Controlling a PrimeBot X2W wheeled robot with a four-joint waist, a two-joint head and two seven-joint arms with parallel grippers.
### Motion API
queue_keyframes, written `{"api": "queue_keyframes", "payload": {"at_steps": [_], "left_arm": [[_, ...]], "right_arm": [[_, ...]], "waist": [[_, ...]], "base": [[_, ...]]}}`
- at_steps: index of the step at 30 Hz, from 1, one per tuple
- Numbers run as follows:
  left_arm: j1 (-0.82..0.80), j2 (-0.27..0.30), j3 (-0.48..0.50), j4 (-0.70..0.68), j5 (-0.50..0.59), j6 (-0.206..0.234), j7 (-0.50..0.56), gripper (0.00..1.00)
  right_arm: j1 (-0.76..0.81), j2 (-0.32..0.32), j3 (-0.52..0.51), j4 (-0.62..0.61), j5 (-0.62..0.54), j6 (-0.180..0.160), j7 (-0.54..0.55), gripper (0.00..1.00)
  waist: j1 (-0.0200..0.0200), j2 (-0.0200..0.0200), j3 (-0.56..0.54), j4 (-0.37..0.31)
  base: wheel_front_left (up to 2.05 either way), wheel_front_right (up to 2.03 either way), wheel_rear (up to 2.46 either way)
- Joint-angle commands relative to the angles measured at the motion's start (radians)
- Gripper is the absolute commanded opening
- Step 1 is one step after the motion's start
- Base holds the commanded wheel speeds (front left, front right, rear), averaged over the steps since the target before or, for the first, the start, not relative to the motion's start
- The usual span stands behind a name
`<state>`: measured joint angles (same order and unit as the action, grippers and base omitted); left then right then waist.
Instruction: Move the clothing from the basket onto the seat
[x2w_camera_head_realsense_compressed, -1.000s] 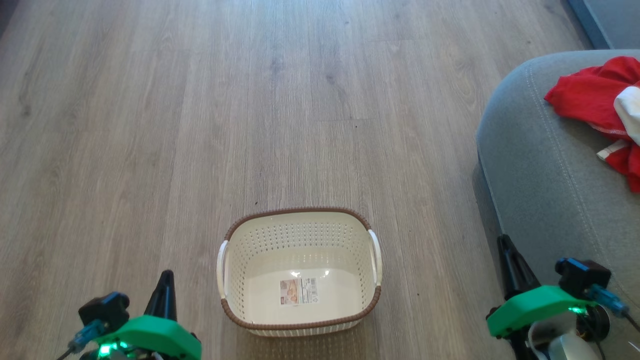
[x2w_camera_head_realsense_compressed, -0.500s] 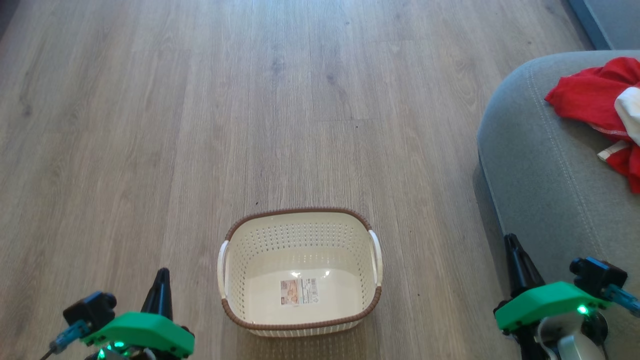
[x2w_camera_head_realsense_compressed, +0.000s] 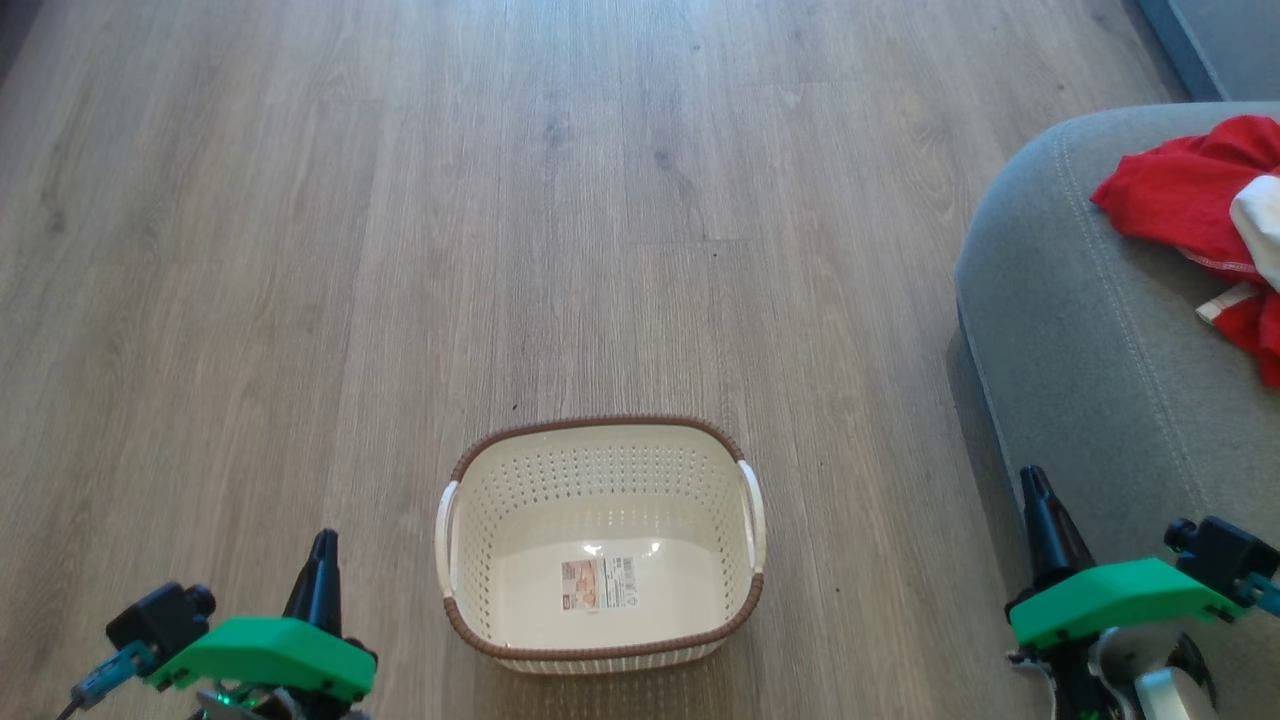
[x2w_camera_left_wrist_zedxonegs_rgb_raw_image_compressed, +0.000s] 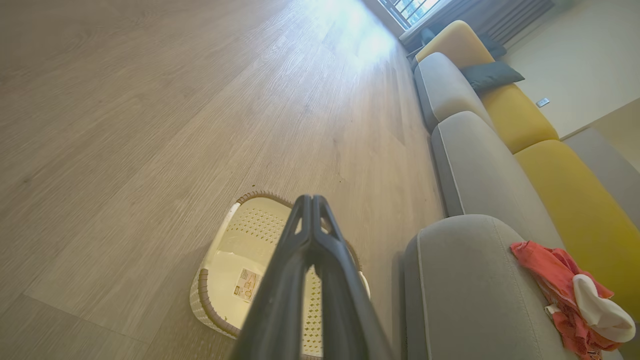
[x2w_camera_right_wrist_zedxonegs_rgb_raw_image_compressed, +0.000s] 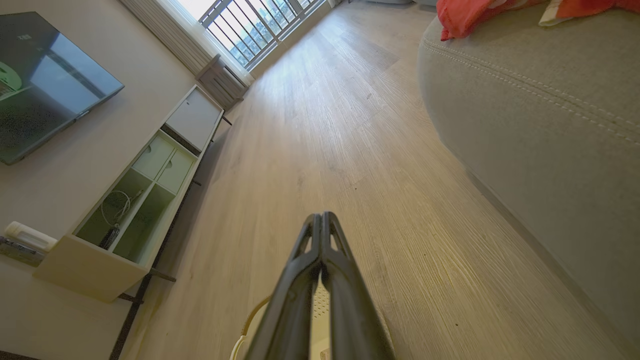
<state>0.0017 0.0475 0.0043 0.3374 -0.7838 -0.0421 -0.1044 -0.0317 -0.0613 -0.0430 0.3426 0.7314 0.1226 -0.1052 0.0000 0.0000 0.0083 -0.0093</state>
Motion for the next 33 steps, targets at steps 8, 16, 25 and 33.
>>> {"api": "queue_keyframes", "payload": {"at_steps": [8,16,25,33], "left_arm": [[-0.058,0.003,0.032,-0.044,-0.096,-0.017,0.026,0.00],[-0.065,0.003,0.043,-0.050,-0.194,-0.027,0.052,0.00],[-0.072,0.003,0.053,-0.057,-0.292,-0.036,0.078,0.00],[-0.078,0.003,0.062,-0.062,-0.380,-0.045,0.101,0.00]], "right_arm": [[-0.052,0.003,-0.006,-0.043,0.104,0.004,0.025,0.00],[-0.056,0.004,-0.015,-0.051,0.208,0.004,0.051,0.00],[-0.059,0.005,-0.024,-0.058,0.312,0.005,0.077,0.00],[-0.062,0.006,-0.032,-0.065,0.405,0.005,0.100,0.00]], "waist": [[0.0000,0.0000,-0.001,0.001],[0.0000,0.0000,-0.001,0.002],[0.0000,0.0000,-0.002,0.003],[0.0000,0.0000,-0.002,0.004]], "base": [[0.00,0.00,0.00],[0.00,0.00,0.00],[0.00,0.00,0.00],[0.00,0.00,0.00]]}}
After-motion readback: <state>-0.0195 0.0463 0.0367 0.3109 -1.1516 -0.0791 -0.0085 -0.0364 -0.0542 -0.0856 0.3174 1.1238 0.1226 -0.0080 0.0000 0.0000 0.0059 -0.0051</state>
